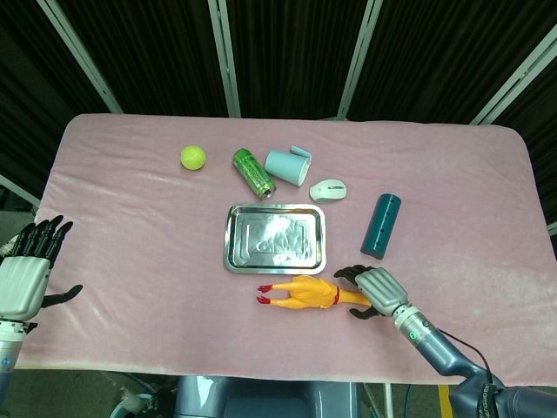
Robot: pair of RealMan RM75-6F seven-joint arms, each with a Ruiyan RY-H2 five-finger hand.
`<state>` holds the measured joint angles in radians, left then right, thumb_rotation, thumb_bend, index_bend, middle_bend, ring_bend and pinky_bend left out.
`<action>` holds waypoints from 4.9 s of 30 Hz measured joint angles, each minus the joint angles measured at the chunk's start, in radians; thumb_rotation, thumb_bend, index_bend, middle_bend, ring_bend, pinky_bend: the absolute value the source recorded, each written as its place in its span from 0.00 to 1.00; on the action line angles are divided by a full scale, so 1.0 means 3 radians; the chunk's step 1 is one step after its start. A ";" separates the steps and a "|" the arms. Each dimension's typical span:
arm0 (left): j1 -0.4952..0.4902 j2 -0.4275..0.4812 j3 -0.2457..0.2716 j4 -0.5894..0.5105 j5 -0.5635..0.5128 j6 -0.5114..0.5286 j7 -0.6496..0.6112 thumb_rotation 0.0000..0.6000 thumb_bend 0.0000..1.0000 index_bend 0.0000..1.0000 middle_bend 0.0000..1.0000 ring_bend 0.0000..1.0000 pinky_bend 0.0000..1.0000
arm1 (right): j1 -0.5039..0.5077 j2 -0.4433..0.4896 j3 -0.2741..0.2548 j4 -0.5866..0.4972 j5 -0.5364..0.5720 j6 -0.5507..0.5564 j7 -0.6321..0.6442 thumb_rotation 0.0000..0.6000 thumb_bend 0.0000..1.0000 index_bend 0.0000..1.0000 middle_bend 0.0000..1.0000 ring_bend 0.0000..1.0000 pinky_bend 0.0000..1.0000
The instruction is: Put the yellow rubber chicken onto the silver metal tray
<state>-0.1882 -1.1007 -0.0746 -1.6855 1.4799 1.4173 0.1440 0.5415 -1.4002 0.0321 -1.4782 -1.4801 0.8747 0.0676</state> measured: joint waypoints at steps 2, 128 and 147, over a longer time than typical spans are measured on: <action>-0.0001 -0.0004 0.0002 0.0012 -0.0005 -0.0005 -0.0011 1.00 0.07 0.00 0.00 0.00 0.00 | 0.0003 -0.0040 0.0000 0.0052 0.0010 0.0018 0.0018 1.00 0.27 0.33 0.31 0.29 0.40; -0.2493 -0.0789 -0.0447 -0.1048 -0.2450 -0.1534 0.0750 1.00 0.33 0.24 0.28 0.26 0.10 | 0.0620 -0.0236 0.0175 0.0273 -0.0486 0.0850 0.1762 1.00 0.97 0.96 0.69 0.70 0.89; -0.2490 -0.0977 -0.0405 -0.0884 -0.2344 -0.1426 0.0637 1.00 0.76 0.60 0.67 0.62 0.50 | 0.0597 -0.0201 0.0127 0.0243 -0.0496 0.0898 0.1802 1.00 0.98 0.97 0.69 0.70 0.89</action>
<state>-0.9352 -1.3937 -0.1962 -1.9507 0.7766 0.9894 0.3352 0.7206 -1.4605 0.0703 -1.4053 -1.6290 1.1442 0.6083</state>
